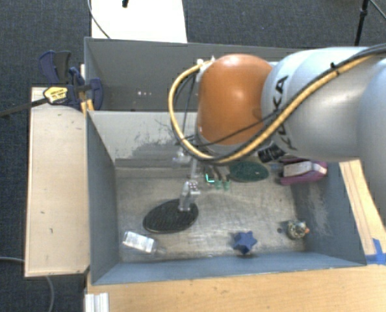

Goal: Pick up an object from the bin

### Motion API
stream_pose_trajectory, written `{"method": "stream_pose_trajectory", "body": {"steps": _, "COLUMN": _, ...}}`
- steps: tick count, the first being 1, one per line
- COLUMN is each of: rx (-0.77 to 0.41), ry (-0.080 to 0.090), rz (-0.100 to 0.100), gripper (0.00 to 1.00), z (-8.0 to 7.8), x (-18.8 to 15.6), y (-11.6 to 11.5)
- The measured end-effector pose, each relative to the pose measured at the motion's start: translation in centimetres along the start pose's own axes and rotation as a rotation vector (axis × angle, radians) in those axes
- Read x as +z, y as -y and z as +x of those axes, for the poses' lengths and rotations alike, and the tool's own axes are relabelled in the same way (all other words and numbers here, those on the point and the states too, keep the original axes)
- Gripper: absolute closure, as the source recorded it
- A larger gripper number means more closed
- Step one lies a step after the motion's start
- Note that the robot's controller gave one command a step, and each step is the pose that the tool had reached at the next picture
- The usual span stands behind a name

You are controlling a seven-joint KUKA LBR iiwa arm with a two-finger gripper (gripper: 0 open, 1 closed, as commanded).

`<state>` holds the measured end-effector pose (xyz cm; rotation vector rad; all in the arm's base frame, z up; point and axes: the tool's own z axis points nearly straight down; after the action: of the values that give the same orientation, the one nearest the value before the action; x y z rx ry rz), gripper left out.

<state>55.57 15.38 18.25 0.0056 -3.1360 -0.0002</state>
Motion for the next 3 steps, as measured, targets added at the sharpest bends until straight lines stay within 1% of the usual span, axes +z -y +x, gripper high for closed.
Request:
{"method": "stream_pose_trajectory", "body": {"steps": 1, "rx": -0.128, "ry": -0.001, "rz": 0.001, "gripper": 0.0, "z": 3.4, "x": 10.0, "y": -0.8}}
{"method": "stream_pose_trajectory", "body": {"steps": 2, "rx": -0.121, "ry": 0.007, "rz": -0.001, "gripper": 1.0, "z": 3.2, "x": 9.6, "y": -0.8}}
{"method": "stream_pose_trajectory", "body": {"steps": 3, "rx": -0.233, "ry": 0.011, "rz": 0.0, "gripper": 1.0, "z": 3.4, "x": 5.0, "y": -1.1}}
